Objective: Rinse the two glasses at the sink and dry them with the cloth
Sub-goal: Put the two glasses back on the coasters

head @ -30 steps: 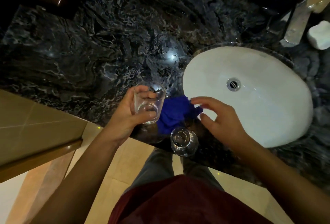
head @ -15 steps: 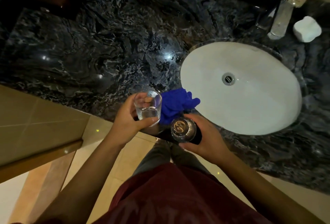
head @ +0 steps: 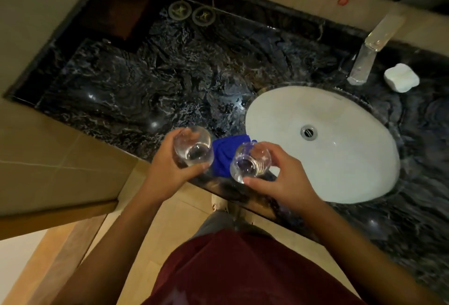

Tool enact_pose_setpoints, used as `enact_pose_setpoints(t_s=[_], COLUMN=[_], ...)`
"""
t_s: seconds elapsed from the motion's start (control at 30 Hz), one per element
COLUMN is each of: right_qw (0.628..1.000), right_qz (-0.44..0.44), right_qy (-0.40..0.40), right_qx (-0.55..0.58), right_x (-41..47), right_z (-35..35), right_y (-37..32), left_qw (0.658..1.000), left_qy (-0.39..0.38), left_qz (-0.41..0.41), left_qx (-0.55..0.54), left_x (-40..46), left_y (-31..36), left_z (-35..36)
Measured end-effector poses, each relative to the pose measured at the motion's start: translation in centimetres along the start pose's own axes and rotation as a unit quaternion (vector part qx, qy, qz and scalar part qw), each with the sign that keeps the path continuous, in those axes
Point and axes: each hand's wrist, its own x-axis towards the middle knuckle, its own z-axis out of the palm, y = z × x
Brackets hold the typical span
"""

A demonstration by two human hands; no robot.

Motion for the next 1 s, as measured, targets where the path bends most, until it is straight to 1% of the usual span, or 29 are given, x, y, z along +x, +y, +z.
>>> enact_pose_setpoints(t_s=[0.23,0.37,0.47,0.57,0.7,0.8,0.87,1.0], right_qw=[0.997,0.993,0.991,0.990,0.989,0.988,0.986,0.980], right_qz=[-0.052,-0.087,-0.101,-0.100,-0.074,-0.038,-0.024,-0.027], right_qy=[0.055,0.073,0.084,0.096,0.125,0.144,0.157,0.192], right_qx=[0.003,-0.024,-0.031,-0.028,-0.018,0.031,0.054,0.053], right_x=[3.9,8.0,11.6,16.0,22.7,28.1,31.5,37.4], right_z=[-2.3,-2.7,-2.5,-1.8,0.0,2.0,3.4,4.9], right_y=[-4.6,-7.3,-9.1,-10.3,-11.3,-11.5,-11.0,-9.4], left_qw=[0.999,0.996,0.994,0.993,0.994,0.994,0.994,0.993], left_qy=[0.028,0.023,0.031,0.040,0.042,0.037,0.037,0.049], left_qz=[0.038,0.076,0.096,0.103,0.089,0.086,0.085,0.091], left_qx=[0.018,0.036,0.047,0.051,0.057,0.059,0.061,0.063], left_x=[3.5,7.0,10.0,14.1,21.7,27.4,31.1,37.2], left_y=[4.8,7.3,8.1,7.9,6.8,5.6,4.4,2.0], left_z=[-2.5,-4.3,-5.7,-7.7,-10.7,-12.4,-12.9,-12.4])
